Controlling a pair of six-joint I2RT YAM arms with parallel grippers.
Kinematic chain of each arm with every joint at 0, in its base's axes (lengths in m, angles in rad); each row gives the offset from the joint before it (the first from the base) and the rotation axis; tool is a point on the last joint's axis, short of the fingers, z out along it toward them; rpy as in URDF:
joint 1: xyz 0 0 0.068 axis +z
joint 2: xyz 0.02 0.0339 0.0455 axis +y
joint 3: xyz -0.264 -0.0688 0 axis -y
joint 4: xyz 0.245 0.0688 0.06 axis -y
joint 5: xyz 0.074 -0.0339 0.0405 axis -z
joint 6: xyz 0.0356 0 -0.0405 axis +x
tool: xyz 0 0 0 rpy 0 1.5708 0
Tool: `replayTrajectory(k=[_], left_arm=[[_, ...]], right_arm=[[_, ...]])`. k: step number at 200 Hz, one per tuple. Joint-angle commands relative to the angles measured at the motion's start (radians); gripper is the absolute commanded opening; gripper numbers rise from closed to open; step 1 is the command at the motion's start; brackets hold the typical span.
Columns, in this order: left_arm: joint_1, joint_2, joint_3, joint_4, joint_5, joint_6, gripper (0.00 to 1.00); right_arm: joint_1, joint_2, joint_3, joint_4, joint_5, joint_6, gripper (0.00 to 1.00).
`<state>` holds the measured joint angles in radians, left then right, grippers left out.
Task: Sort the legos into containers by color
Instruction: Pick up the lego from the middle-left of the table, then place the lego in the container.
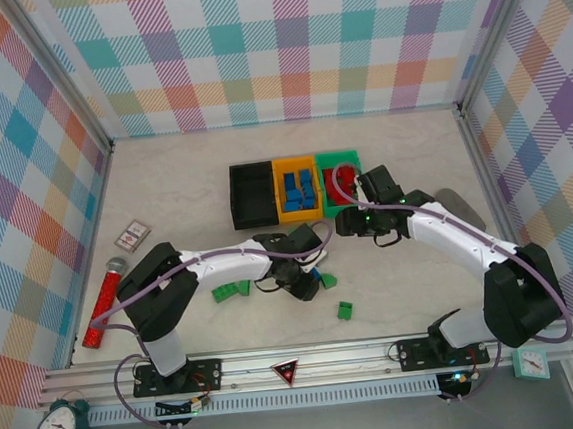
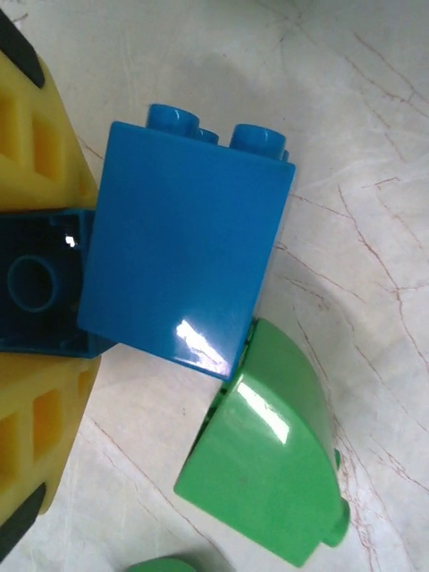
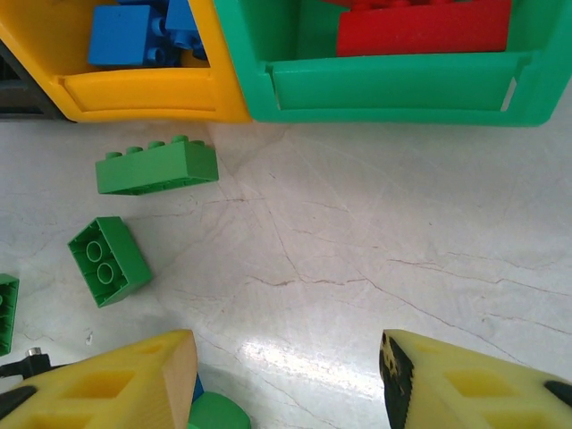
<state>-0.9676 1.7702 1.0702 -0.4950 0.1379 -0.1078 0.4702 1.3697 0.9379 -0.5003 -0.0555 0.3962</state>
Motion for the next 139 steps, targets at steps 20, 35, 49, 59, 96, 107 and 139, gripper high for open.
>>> replayTrajectory(k=[20, 35, 49, 59, 96, 107, 139], left_arm=[[0.018, -0.127, 0.049, -0.051, -0.028, -0.007, 0.34], [0.062, -0.165, 0.092, -0.073, -0.022, -0.009, 0.35], [0.113, -0.182, 0.148, -0.094, -0.023, -0.010, 0.35], [0.159, -0.178, 0.201, -0.111, -0.037, -0.017, 0.36], [0.292, -0.023, 0.479, -0.191, -0.062, -0.032, 0.37], [0.315, 0.038, 0.553, -0.191, -0.073, -0.033, 0.37], [0.359, 0.226, 0.774, -0.236, -0.092, -0.050, 0.43]], right_arm=[[-0.005, -0.028, -0.020, -0.009, -0.013, 0.007, 0.58], [-0.005, -0.027, -0.033, -0.007, -0.030, 0.009, 0.58], [-0.005, -0.035, -0.049, -0.003, -0.033, 0.012, 0.58], [-0.005, -0.041, -0.058, -0.004, -0.036, 0.017, 0.58], [-0.002, -0.067, -0.102, 0.026, -0.095, 0.056, 0.57], [0.009, -0.075, -0.117, 0.034, -0.109, 0.073, 0.57], [0.097, -0.092, -0.144, 0.055, -0.122, 0.102, 0.56]])
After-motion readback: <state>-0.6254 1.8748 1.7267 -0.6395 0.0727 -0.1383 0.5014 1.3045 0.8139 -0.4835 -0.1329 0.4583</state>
